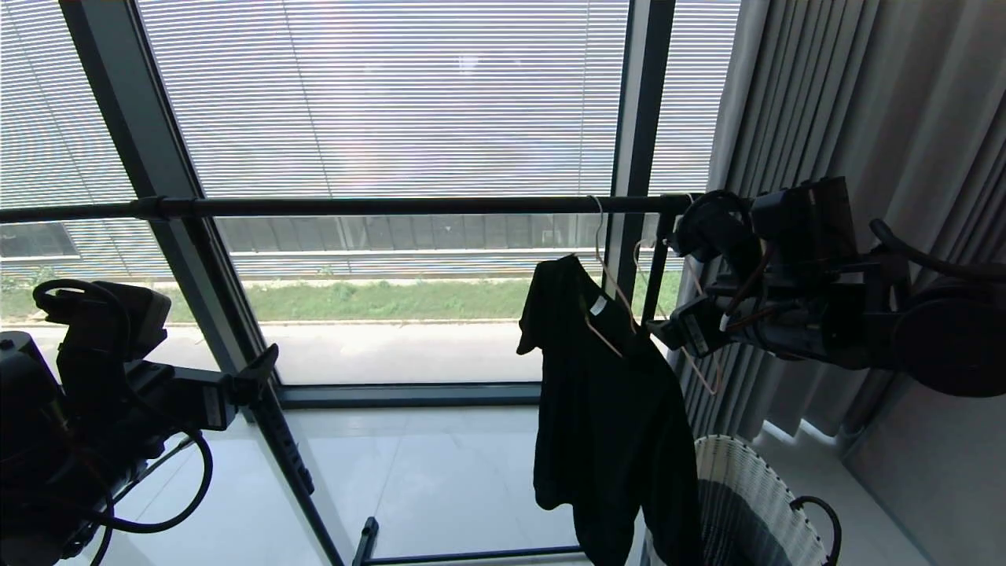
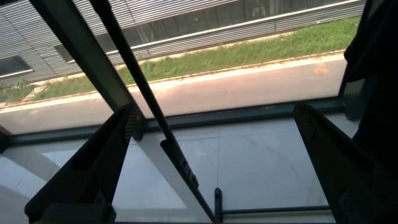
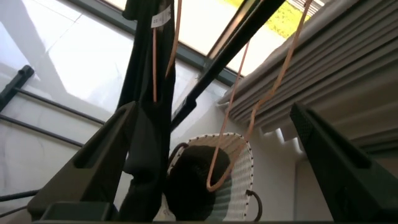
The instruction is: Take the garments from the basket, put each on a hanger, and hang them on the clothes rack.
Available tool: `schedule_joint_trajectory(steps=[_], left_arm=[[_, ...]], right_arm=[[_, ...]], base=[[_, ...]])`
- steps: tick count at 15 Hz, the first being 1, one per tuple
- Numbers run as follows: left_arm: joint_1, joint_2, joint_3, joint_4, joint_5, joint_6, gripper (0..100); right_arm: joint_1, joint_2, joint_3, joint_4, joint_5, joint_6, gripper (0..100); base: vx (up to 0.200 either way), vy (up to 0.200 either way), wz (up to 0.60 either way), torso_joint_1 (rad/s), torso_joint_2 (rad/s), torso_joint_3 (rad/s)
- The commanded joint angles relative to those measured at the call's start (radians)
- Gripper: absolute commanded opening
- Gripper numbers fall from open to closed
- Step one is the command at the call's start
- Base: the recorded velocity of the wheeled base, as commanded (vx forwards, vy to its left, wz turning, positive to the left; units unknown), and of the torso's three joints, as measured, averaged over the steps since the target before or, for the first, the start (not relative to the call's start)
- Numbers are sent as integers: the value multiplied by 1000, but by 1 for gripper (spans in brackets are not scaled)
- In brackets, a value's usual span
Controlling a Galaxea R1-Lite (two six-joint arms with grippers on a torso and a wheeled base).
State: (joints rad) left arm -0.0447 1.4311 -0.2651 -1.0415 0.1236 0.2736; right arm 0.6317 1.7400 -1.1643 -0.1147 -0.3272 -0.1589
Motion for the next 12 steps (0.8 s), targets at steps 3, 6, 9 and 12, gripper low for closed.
schedule_joint_trajectory(steps=[3, 6, 9, 12], left_arm=[[-1, -1, 0, 0, 1, -2, 100], [-1, 3, 3, 0, -1, -4, 100], [-1, 3, 7, 0, 1, -7, 100], [0, 3, 4, 0, -1, -2, 100]], right_arm=[[-9, -10, 3, 0, -9, -1, 100], [-20, -23, 6, 0, -15, -2, 100], [-26, -39, 6, 0, -18, -2, 100], [-26, -60, 12, 1, -38, -2, 100]], base=[[-133, 0, 0, -2, 0, 0], [0, 0, 0, 0, 0, 0], [0, 0, 0, 0, 0, 0], [0, 0, 0, 0, 0, 0]])
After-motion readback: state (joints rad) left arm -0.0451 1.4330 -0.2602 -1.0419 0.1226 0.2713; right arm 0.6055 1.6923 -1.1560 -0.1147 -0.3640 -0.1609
